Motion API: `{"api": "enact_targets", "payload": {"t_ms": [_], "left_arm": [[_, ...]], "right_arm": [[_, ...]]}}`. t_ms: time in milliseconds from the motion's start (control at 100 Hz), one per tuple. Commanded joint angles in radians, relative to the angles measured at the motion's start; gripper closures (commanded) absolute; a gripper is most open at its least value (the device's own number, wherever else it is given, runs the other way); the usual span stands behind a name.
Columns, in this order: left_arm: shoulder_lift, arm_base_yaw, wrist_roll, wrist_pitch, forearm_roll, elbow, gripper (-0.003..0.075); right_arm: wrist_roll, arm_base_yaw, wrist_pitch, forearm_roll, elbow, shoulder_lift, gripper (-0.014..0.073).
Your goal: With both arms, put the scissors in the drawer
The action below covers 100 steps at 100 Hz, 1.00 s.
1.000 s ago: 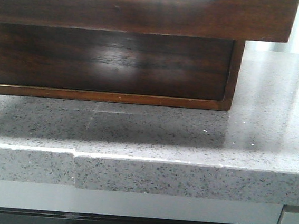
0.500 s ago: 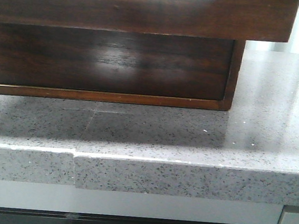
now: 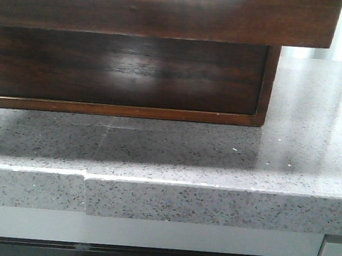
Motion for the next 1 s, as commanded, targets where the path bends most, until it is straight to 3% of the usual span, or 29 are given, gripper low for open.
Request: {"api": "enact_targets", "payload": {"t_ms": [0, 240, 340, 440, 690, 850, 990], "left_arm": [[-0.028, -0.008, -0.01, -0.075, -0.009, -0.027, 0.0742], [-0.028, 0.003, -0.01, -0.063, 0.022, -0.025, 0.0742], [-0.028, 0.037, -0.008, -0.027, -0.071, -0.022, 0.0742], [-0.028, 0.103, 0.011, -0.024, -0.182, -0.002, 0.0742], [-0.028, 0.332, 0.204, -0.093, -0.358, 0.09, 0.0742], [-0.028, 0.47, 0.204, -0.154, -0.376, 0.158, 0.0742], [-0.028, 0.519, 0.202, -0.184, -0.378, 0.211, 0.0742]], "right_arm": [[0.003, -0.003, -0.087, 0.008, -0.025, 0.006, 0.0635], [0.003, -0.003, -0.087, 0.008, -0.025, 0.006, 0.0635], [0.003, -0.003, -0.087, 0.008, -0.025, 0.006, 0.0635], [0.003, -0.003, -0.087, 0.008, -0.025, 0.006, 0.0635], [0.003, -0.003, -0.087, 0.008, -0.025, 0.006, 0.0635], [0.003, -0.003, -0.087, 0.008, -0.025, 0.006, 0.0635], [0.003, -0.003, -0.087, 0.008, -0.025, 0.006, 0.0635]]}}
